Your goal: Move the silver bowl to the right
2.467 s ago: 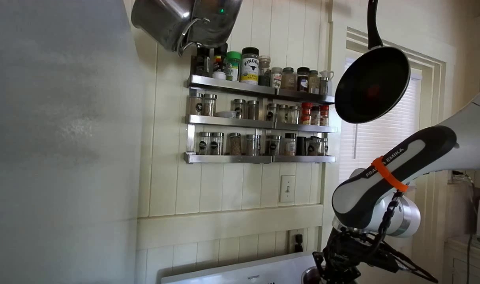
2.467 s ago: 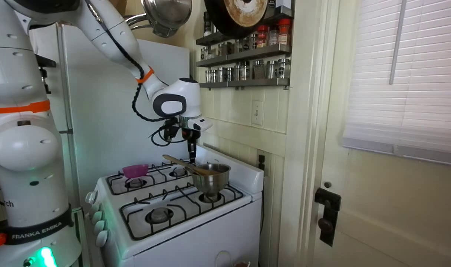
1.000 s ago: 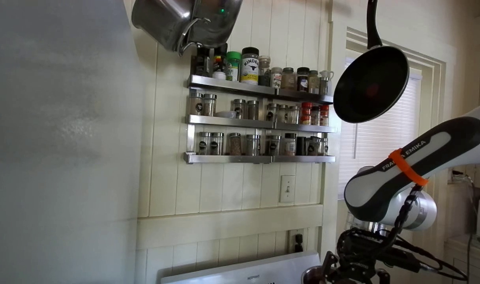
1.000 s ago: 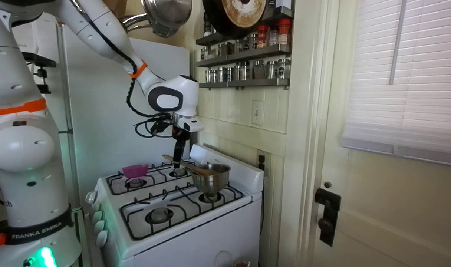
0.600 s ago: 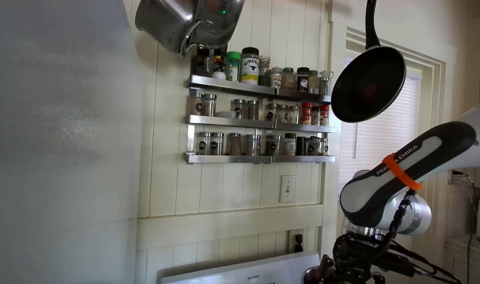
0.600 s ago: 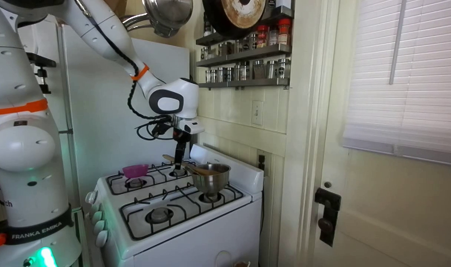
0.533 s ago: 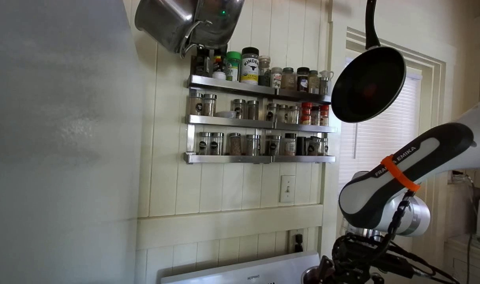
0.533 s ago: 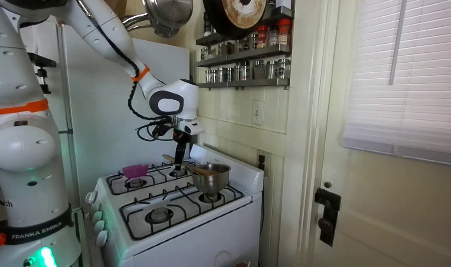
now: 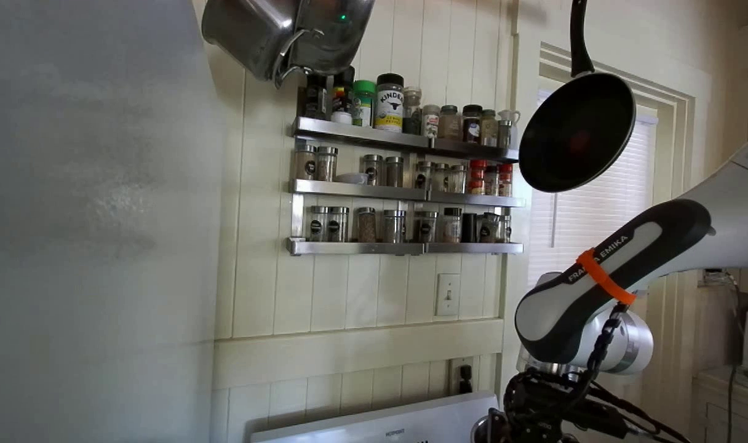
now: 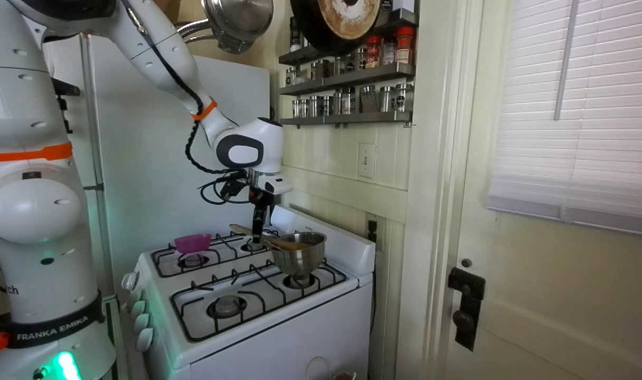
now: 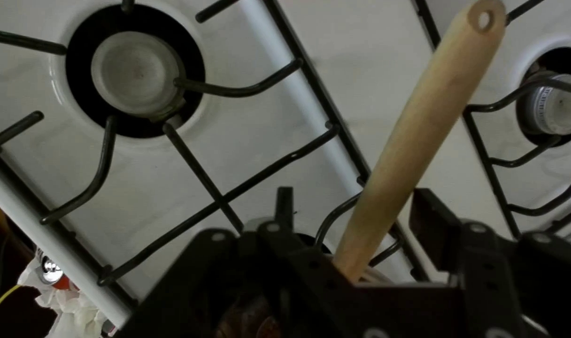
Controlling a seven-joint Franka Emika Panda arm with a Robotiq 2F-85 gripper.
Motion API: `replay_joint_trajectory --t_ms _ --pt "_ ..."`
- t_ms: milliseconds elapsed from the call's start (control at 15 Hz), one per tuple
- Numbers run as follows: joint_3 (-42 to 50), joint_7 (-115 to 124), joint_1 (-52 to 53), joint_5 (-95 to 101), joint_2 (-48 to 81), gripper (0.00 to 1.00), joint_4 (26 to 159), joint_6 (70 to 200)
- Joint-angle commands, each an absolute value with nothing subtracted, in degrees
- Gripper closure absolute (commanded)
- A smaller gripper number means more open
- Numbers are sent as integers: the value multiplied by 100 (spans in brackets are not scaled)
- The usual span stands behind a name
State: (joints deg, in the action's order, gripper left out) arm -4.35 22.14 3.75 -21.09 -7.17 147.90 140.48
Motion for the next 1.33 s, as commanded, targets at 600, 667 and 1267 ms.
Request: replay_joint_trajectory --t_ms 600,667,1267 --pt "-495 2178 435 -2143 -610 94 14581 14092" --pt "-510 2184 444 -2130 -679 94 14575 14062" --pt "-648 2110 621 -2228 -1309 94 14650 13965"
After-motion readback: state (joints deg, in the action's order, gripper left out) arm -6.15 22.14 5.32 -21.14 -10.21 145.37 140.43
